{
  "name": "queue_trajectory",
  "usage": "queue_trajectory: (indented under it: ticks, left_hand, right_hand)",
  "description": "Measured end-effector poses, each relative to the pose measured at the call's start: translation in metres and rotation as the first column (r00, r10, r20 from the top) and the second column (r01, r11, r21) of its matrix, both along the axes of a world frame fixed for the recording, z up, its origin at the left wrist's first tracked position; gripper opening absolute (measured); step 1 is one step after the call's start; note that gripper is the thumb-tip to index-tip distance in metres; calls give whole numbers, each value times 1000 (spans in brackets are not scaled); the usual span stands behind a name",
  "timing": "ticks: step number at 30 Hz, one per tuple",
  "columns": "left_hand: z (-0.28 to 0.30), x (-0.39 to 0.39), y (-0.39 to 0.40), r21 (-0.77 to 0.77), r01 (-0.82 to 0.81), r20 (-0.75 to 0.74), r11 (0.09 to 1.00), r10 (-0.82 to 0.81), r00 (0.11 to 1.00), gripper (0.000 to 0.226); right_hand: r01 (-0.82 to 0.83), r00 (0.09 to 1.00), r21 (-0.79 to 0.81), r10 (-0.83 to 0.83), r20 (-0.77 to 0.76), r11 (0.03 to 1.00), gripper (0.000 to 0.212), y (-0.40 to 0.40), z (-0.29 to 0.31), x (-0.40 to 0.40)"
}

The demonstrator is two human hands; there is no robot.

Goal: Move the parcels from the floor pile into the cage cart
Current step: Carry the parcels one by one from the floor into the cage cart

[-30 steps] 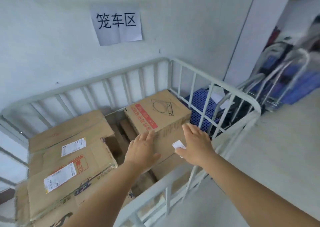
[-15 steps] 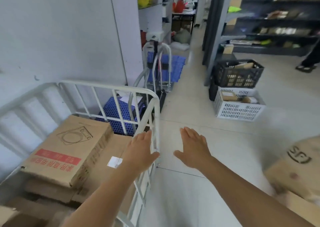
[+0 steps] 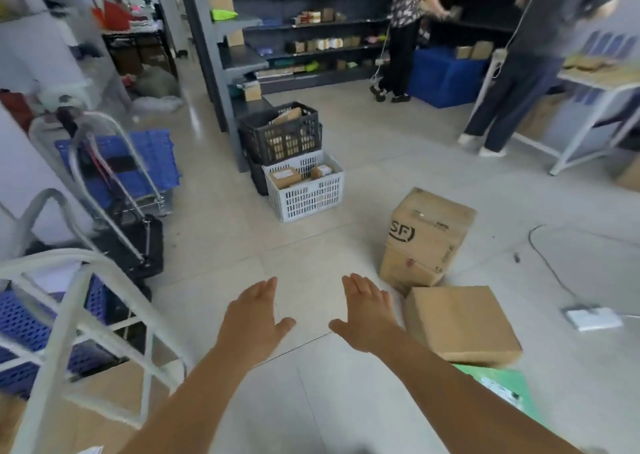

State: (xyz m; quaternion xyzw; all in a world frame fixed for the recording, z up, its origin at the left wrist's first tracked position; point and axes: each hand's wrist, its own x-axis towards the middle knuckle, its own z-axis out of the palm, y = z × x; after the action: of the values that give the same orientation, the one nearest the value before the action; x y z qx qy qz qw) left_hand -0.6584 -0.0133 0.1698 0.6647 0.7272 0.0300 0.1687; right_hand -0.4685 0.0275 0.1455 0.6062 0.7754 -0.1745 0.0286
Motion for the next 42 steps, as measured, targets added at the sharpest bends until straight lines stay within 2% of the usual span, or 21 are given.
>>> queue_trajectory:
  ticks: [10, 20, 33, 38, 42]
  left_hand:
    - [-15, 111, 129, -53, 148, 68, 988, -145, 987, 76]
    - [-54, 182, 230, -167, 245, 113, 955, -228, 967, 73]
    - [-134, 264, 353, -307, 443, 210, 843, -394, 895, 76]
    - [-179, 307, 370, -380, 440, 231, 814, -377, 897, 80]
    - [-230, 347, 380, -433, 368, 227, 823, -296, 928, 81]
  right_hand:
    - [267, 962, -20, -267, -46, 964, 84, 84, -19, 129]
    - [502, 861, -115, -508, -27, 857, 82, 140, -52, 208]
    - [769, 614, -239, -789, 19, 593, 89, 208, -111, 268]
    - [819, 527, -294, -848, 49, 493, 91, 220, -156, 318]
    - [833, 482, -338, -874, 53, 439, 93, 231, -208, 371]
